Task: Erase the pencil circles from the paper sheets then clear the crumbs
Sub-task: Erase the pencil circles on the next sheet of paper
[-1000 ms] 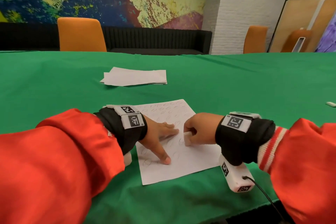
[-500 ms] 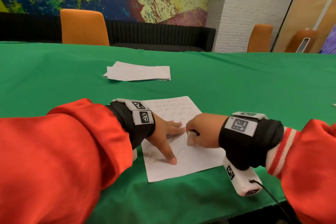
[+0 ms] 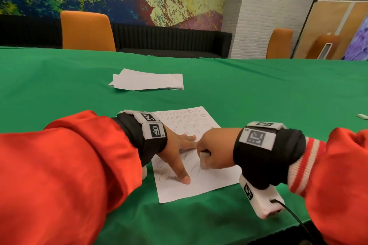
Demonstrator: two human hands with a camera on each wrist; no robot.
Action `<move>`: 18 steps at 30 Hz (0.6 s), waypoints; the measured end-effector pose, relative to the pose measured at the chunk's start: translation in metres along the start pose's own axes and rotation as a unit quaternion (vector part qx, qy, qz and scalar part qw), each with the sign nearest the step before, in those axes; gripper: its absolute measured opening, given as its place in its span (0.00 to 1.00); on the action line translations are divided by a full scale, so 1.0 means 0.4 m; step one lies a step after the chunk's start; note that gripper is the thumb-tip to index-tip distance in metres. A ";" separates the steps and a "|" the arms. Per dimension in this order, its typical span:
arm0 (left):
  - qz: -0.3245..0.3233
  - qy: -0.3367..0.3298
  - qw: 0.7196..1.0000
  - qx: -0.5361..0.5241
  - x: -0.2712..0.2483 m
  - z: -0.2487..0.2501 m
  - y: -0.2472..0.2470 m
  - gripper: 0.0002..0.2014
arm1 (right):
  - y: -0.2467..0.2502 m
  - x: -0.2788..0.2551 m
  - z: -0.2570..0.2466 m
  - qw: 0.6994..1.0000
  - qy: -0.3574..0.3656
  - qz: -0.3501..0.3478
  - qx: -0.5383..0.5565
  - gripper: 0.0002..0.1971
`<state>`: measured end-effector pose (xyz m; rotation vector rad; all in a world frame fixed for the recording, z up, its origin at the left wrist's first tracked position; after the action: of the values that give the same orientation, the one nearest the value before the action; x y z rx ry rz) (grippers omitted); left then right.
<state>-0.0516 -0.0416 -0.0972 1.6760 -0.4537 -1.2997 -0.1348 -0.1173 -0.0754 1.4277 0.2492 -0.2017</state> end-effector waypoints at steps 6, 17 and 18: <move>-0.004 -0.001 1.000 0.008 0.005 -0.001 -0.001 0.51 | 0.001 0.009 0.017 1.000 -0.023 0.013 0.012 0.14; 0.001 0.000 1.000 0.008 -0.003 0.002 0.001 0.50 | -0.001 0.001 -0.002 1.000 -0.015 -0.008 0.023 0.12; 0.002 0.000 1.000 0.005 -0.005 0.002 0.001 0.50 | 0.001 -0.002 -0.007 0.999 -0.012 -0.013 0.027 0.11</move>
<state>-0.0528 -0.0408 -0.0959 1.6825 -0.4631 -1.2956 -0.1356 -0.1144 -0.0752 1.4750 0.2431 -0.2486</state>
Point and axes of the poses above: each hand's wrist, its own x-axis towards the middle knuckle, its own y-axis out of the back of the hand, z = x × y, the point moved 3 cm from there along x, towards the middle knuckle, and after that the axes turned 3 degrees about y, right-handed, at the moved point
